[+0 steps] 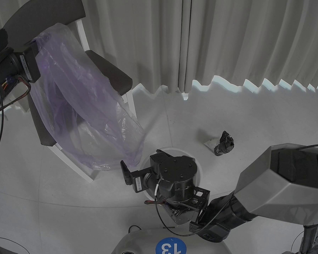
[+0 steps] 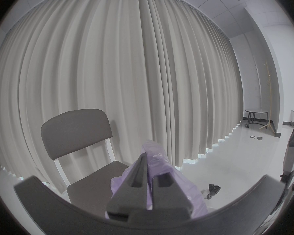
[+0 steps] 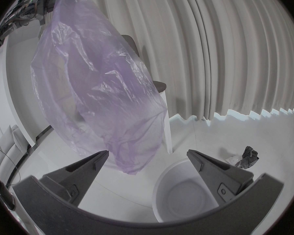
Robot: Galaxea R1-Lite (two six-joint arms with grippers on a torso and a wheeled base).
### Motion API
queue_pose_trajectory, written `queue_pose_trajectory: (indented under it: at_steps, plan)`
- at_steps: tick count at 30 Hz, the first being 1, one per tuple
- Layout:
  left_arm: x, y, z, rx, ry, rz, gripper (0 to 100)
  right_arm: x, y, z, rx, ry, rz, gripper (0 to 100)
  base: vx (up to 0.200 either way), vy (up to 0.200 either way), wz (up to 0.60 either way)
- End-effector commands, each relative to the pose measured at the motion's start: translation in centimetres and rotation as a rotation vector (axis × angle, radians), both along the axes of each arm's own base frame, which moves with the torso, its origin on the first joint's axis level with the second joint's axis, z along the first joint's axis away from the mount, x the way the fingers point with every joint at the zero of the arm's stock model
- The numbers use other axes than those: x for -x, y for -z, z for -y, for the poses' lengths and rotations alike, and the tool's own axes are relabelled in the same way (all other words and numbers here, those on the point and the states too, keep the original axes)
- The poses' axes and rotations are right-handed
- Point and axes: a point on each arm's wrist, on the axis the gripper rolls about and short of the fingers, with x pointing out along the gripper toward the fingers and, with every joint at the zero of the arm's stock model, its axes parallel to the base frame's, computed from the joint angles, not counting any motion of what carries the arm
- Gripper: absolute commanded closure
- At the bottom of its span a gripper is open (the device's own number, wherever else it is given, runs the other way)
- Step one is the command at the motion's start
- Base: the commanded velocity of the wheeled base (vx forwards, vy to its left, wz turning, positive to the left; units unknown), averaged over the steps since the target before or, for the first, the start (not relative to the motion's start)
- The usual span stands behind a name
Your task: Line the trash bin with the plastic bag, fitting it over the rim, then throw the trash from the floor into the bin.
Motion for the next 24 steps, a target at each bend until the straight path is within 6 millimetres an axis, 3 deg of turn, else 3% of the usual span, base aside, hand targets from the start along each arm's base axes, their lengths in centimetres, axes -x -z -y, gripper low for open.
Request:
queue_pose_trajectory:
  at_steps: [1,20,24]
  plan:
    - [-0.1,0.0,0.0,-0.002,-0.001,-0.002,100,-0.1,0.3,-0.5,-0.002,-0.004,0.003,0,0.0,0.0,0.0]
    - [-0.3,0.1,0.1,-0.005,-0.001,-0.004,100,-1.2,0.7,-2.6,-0.011,0.057,0.017,0,0.0,0.0,0.0]
    - [-0.4,0.1,0.2,-0.004,-0.001,-0.003,100,-0.3,1.5,-3.5,0.002,0.029,0.011,0,0.0,0.0,0.0]
